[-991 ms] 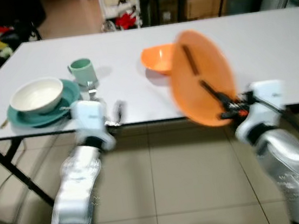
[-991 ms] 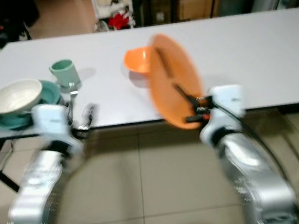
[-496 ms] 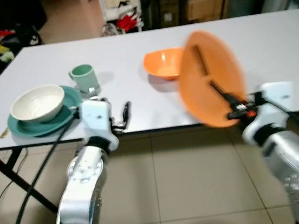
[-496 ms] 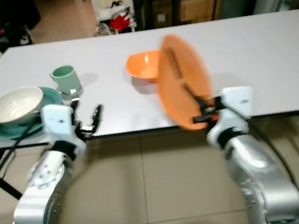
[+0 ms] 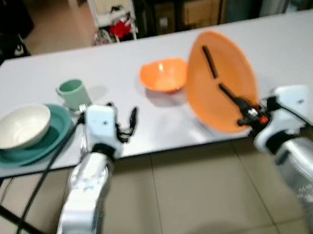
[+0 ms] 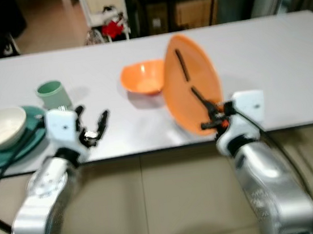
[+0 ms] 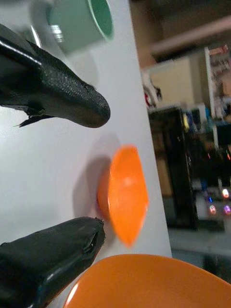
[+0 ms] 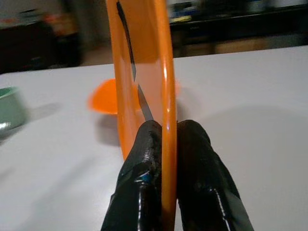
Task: Setting the table
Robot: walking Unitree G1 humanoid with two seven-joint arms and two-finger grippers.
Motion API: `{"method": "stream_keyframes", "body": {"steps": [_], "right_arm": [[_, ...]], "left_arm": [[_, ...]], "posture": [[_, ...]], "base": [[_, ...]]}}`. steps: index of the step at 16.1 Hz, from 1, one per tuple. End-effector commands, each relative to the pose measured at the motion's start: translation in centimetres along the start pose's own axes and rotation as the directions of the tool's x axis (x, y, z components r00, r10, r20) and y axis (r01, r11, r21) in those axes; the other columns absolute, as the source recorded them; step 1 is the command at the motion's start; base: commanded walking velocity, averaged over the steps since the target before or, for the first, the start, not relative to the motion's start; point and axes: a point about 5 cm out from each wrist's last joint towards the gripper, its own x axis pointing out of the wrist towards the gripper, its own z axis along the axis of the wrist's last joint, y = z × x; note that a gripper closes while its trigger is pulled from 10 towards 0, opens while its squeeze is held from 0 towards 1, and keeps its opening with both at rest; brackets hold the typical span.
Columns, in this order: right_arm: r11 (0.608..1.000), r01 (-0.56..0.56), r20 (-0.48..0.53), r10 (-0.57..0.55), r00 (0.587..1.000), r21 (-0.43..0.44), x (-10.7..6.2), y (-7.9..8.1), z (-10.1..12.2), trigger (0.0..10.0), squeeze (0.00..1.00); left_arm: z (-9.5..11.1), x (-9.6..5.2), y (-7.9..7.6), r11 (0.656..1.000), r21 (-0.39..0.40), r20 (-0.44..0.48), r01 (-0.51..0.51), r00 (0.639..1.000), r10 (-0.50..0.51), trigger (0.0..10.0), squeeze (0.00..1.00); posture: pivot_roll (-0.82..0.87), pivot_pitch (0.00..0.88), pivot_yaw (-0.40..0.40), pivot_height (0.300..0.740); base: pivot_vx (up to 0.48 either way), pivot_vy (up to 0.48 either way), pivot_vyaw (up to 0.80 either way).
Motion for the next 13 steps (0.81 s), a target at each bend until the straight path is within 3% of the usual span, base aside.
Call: {"method": "stream_keyframes", "body": {"steps": [1,13], "right_arm": [[1.0,-0.021,0.045,0.021,0.999,-0.007,-0.29,0.16,0.92,10.0,0.0],[0.987,-0.155,0.025,0.154,0.988,0.032,-0.74,0.88,1.05,10.0,0.0]], "left_arm": [[0.16,-0.03,-0.18,1.0,-0.005,0.004,0.003,1.0,-0.003,10.0,0.0],[-0.07,0.01,-0.32,1.0,-0.006,-0.005,0.009,1.0,-0.009,10.0,0.0]], "posture": [[0.02,0.0,0.034,0.74],[0.01,0.0,0.043,0.74]], "base": [[0.3,0.0,0.0],[0.297,0.0,0.0]]}}
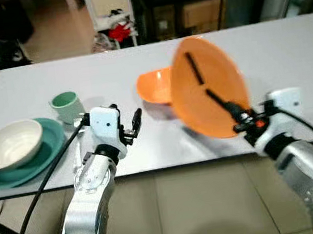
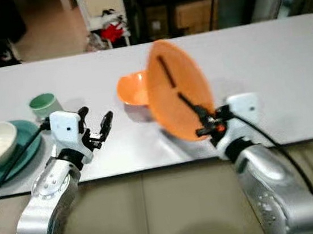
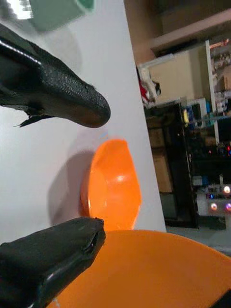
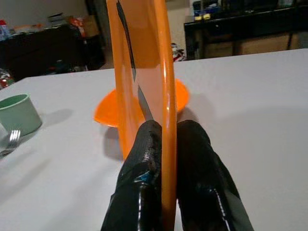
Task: Setting the table
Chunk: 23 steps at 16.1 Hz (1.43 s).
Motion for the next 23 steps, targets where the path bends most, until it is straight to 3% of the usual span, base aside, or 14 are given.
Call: {"method": "stream_keyframes", "body": {"steps": [1,9,13,18,20,22,23], "right_arm": [[0.994,-0.11,0.033,0.11,0.993,0.018,0.2,1.6,0.9,10.0,0.0],[0.981,-0.194,0.0,0.194,0.981,0.011,0.5,1.5,1.3,10.0,0.0],[0.973,-0.229,0.013,0.229,0.973,0.027,0.2,1.9,1.9,10.0,0.0],[0.927,-0.296,0.006,0.303,0.953,0.23,-0.4,2.3,1.7,10.0,0.0],[0.863,-0.294,-0.116,0.369,0.922,0.412,-0.6,2.7,0.2,10.0,0.0],[0.776,-0.266,-0.148,0.416,0.897,0.572,-0.7,3.1,-1.1,10.0,0.0],[0.755,-0.259,-0.149,0.426,0.892,0.603,-0.7,3.2,-1.3,10.0,0.0]], "left_arm": [[-0.1,-0.2,0.9,0.999,0.011,-0.008,-0.03,1.0,0.03,10.0,0.0],[0.4,0.5,0.8,0.999,0.002,0.016,-0.046,0.999,0.046,10.0,0.0],[0.6,-0.1,1.3,1.0,-0.008,0.029,-0.021,0.999,0.021,10.0,0.0],[1.5,-1.0,2.7,0.985,0.039,-0.008,0.168,0.986,-0.168,10.0,0.0],[2.2,-2.0,3.1,0.954,0.04,-0.052,0.296,0.954,-0.294,10.0,0.0],[2.7,-3.3,3.4,0.914,0.063,-0.113,0.4,0.913,-0.392,10.0,0.0],[2.8,-3.5,3.4,0.906,0.067,-0.125,0.417,0.905,-0.407,10.0,0.0]], "posture": [[0.0,0.0,0.043,0.74],[0.0,0.0,0.01,0.74],[-0.01,0.0,0.03,0.74],[-0.01,0.0,0.04,0.74],[-0.01,0.0,0.052,0.74],[0.01,0.0,0.061,0.74],[0.01,0.0,0.061,0.74]], "base": [[0.292,0.0,0.0],[0.295,0.0,0.0],[0.212,0.0,0.0],[0.0,0.0,0.0],[0.0,0.0,0.0],[0.0,0.0,0.0],[0.0,0.0,0.0]]}}
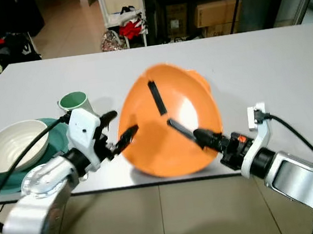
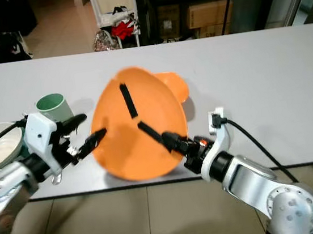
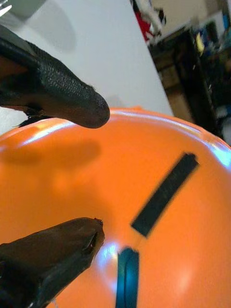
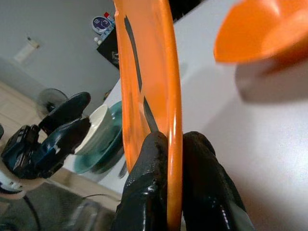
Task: Setting the table
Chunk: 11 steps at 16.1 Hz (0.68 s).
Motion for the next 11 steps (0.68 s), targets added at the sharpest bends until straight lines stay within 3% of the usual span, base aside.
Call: {"method": "stream_keyframes", "body": {"steps": [1,3,6,7,11], "right_arm": [[0.995,-0.076,0.008,0.076,0.997,0.06,0.0,0.7,0.0,10.0,0.0],[0.975,-0.116,-0.041,0.125,0.991,0.191,0.3,0.4,-1.0,10.0,0.0],[0.946,-0.104,-0.056,0.127,0.99,0.308,0.4,-0.3,-1.6,10.0,0.0],[0.923,-0.074,-0.085,0.114,0.99,0.379,0.2,-0.9,-2.3,10.0,0.0],[0.856,0.076,-0.191,0.027,0.981,0.512,-0.4,-3.4,-4.0,10.0,0.0]], "left_arm": [[0.4,-0.5,0.0,0.999,0.006,-0.009,0.035,0.999,-0.035,10.0,0.0],[0.7,-1.2,-0.2,0.997,0.005,-0.035,0.072,0.997,-0.072,10.0,0.0],[0.3,-1.8,-0.7,0.993,-0.007,-0.08,0.117,0.99,-0.117,10.0,0.0],[0.0,-2.2,-0.9,0.989,-0.017,-0.112,0.145,0.983,-0.146,10.0,0.0],[-0.3,-2.3,-1.2,0.984,-0.021,-0.15,0.175,0.973,-0.176,10.0,0.0]], "posture": [[0.02,0.0,0.052,0.74],[0.03,0.0,0.039,0.74],[0.04,0.0,0.036,0.74],[0.03,0.0,0.037,0.74],[0.03,0.0,0.041,0.74]], "base": [[0.0,0.0,0.0],[0.0,0.0,0.0],[0.0,0.0,0.0],[0.0,0.0,0.0],[0.0,0.0,0.0]]}}
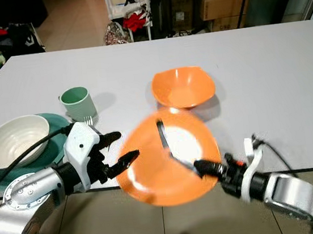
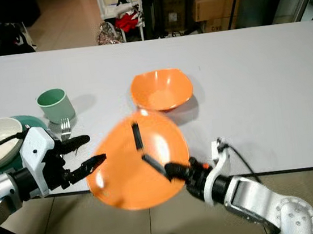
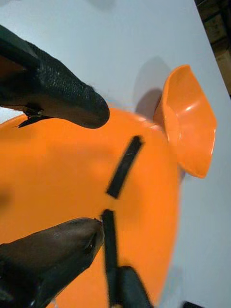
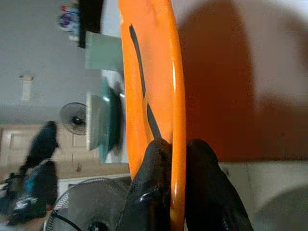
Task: Setting the table
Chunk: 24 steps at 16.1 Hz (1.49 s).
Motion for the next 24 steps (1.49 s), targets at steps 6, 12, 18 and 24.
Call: {"method": "stream_keyframes", "body": {"steps": [6,12,18,24], "right_arm": [[0.992,-0.032,0.019,0.03,0.999,0.125,-0.3,0.3,0.7,10.0,0.0],[0.992,0.046,0.179,-0.067,0.982,0.118,0.3,0.7,5.6,10.0,0.0],[0.985,0.125,0.241,-0.151,0.959,0.121,1.6,-0.4,7.7,10.0,0.0],[0.978,0.169,0.27,-0.197,0.942,0.125,2.6,-1.6,8.2,10.0,1.0]], "left_arm": [[0.4,-0.1,-0.3,1.0,0.018,-0.003,0.025,1.0,-0.025,10.0,0.0],[0.1,1.4,-1.1,0.999,0.002,0.003,0.054,0.999,-0.054,10.0,0.0],[-0.9,3.2,-1.8,0.999,-0.048,0.005,0.017,1.0,-0.017,10.0,0.0],[-1.5,4.8,-1.6,0.993,-0.103,0.008,-0.053,0.999,0.054,10.0,0.0]], "posture": [[0.03,0.0,0.043,0.74],[0.02,0.0,0.061,0.74],[0.02,0.0,0.063,0.74],[0.03,0.0,0.064,0.74]], "base": [[0.0,0.0,0.0],[0.0,0.0,0.0],[0.0,0.0,0.0],[0.0,0.0,0.0]]}}
